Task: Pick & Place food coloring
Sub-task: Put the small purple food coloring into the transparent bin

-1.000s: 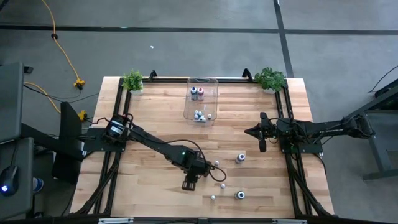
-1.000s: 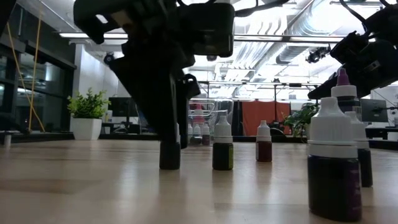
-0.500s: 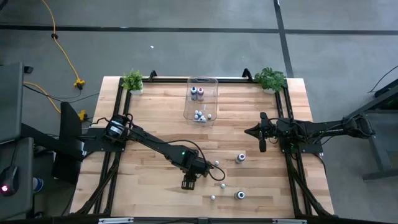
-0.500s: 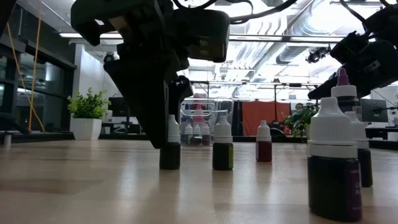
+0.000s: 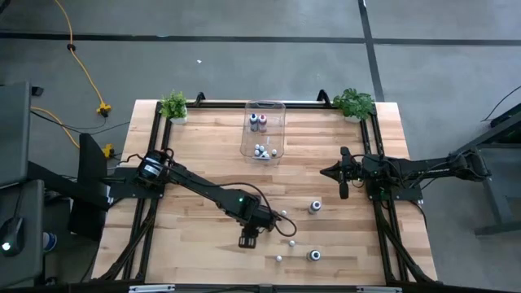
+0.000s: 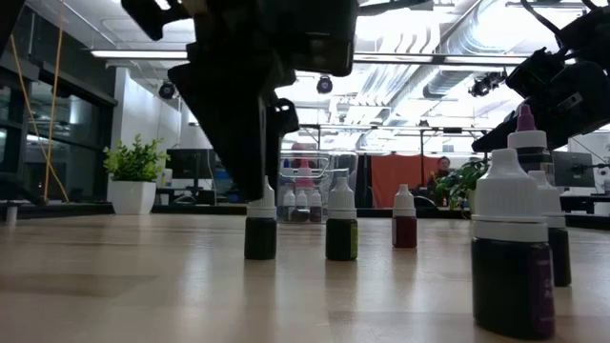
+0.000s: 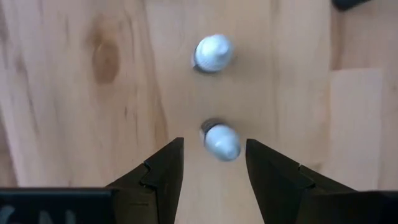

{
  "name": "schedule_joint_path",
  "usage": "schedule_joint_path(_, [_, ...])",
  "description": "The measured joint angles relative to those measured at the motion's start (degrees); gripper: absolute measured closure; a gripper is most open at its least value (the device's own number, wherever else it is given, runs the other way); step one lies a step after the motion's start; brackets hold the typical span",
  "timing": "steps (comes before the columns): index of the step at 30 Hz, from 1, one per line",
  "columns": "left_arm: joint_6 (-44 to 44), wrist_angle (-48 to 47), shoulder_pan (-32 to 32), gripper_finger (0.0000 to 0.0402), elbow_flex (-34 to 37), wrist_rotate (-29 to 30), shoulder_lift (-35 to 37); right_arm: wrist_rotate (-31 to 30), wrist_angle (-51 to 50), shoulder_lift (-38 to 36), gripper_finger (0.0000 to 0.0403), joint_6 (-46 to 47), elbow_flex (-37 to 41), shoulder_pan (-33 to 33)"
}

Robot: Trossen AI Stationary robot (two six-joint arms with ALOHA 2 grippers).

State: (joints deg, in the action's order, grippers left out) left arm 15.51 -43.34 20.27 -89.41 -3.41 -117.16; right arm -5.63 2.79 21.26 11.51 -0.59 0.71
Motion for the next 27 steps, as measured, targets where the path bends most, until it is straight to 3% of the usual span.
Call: schedule_joint_path(27, [1.3,0.4,1.9,0.0234,0.0,3.4,0.0,0.0,0.0,0.0,0.0402,0.0,0.0,0.0])
